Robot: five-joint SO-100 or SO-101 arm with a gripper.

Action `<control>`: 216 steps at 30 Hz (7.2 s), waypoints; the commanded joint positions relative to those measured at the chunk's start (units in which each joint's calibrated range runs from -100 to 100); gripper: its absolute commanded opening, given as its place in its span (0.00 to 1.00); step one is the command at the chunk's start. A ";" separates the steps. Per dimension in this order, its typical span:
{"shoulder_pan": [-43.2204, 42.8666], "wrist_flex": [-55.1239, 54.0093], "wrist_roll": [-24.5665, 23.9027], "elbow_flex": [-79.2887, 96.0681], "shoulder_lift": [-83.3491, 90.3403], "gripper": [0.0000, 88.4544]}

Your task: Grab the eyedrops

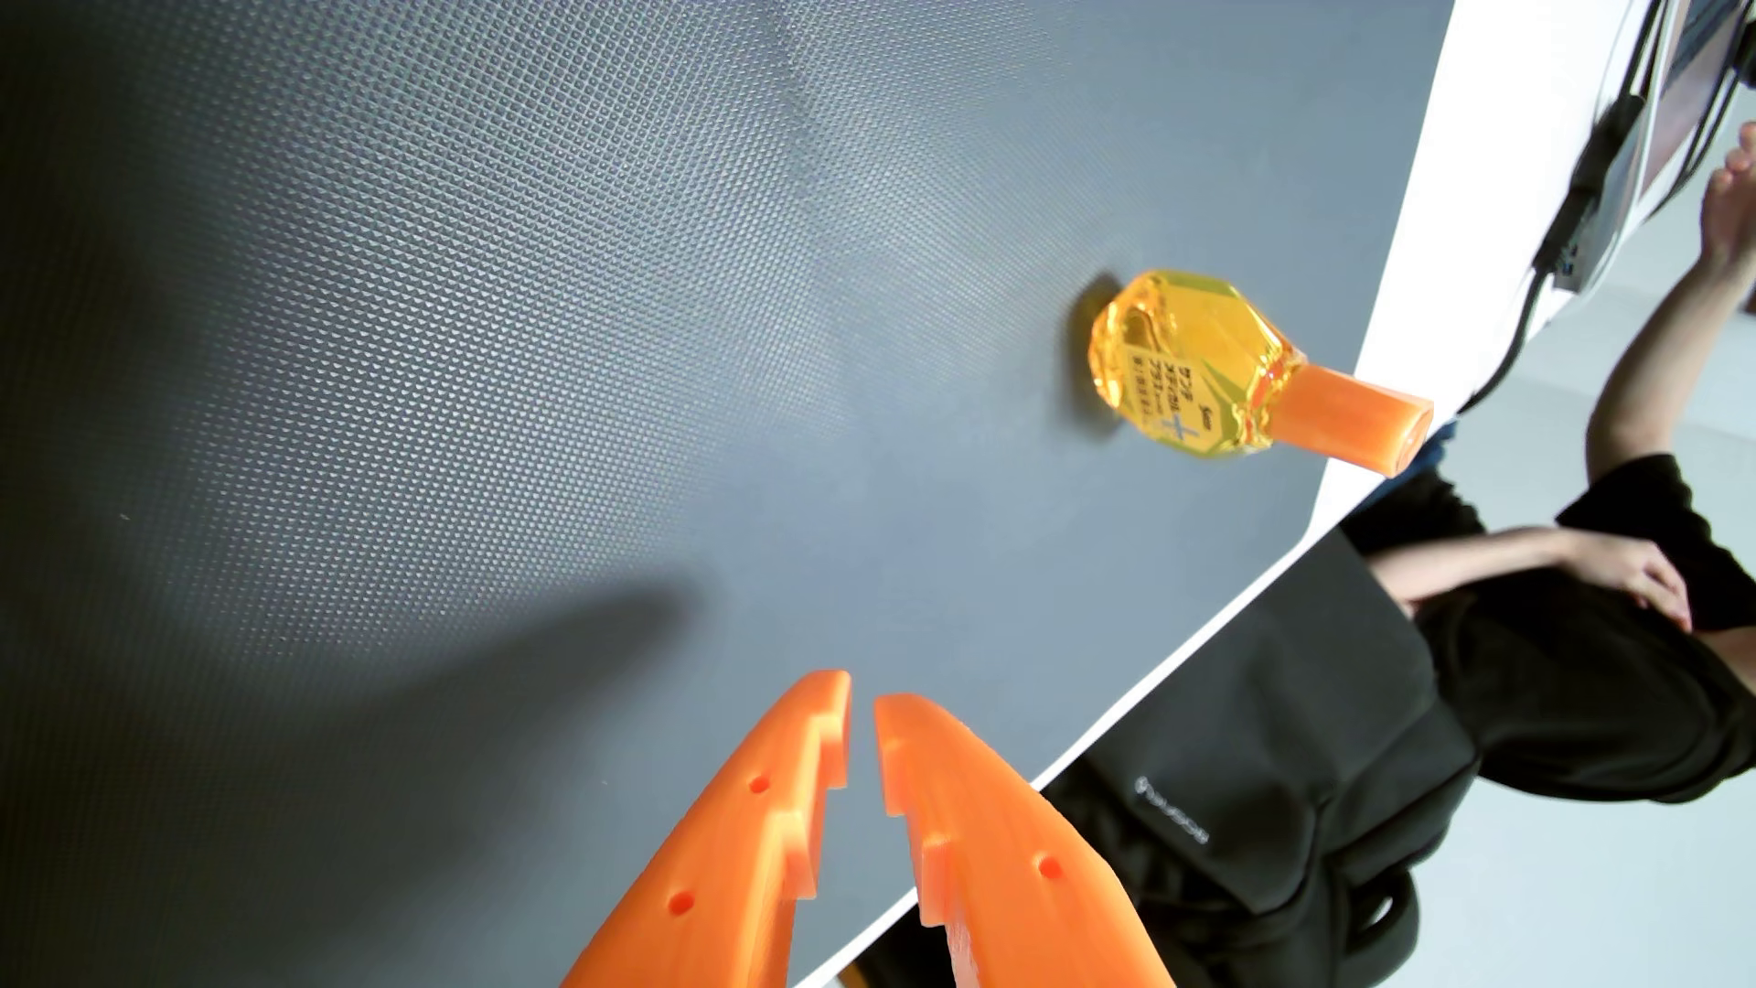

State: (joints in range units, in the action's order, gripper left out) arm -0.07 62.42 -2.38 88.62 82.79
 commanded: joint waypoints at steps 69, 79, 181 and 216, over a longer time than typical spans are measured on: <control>-0.76 2.61 17.95 -64.44 -64.91 0.21; -1.84 2.96 18.58 -71.20 -80.03 0.21; -0.51 11.70 13.24 -90.11 -96.84 0.01; 1.07 28.40 6.91 -99.92 -86.06 0.01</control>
State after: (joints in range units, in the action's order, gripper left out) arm 0.97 92.41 4.37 -12.05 -7.16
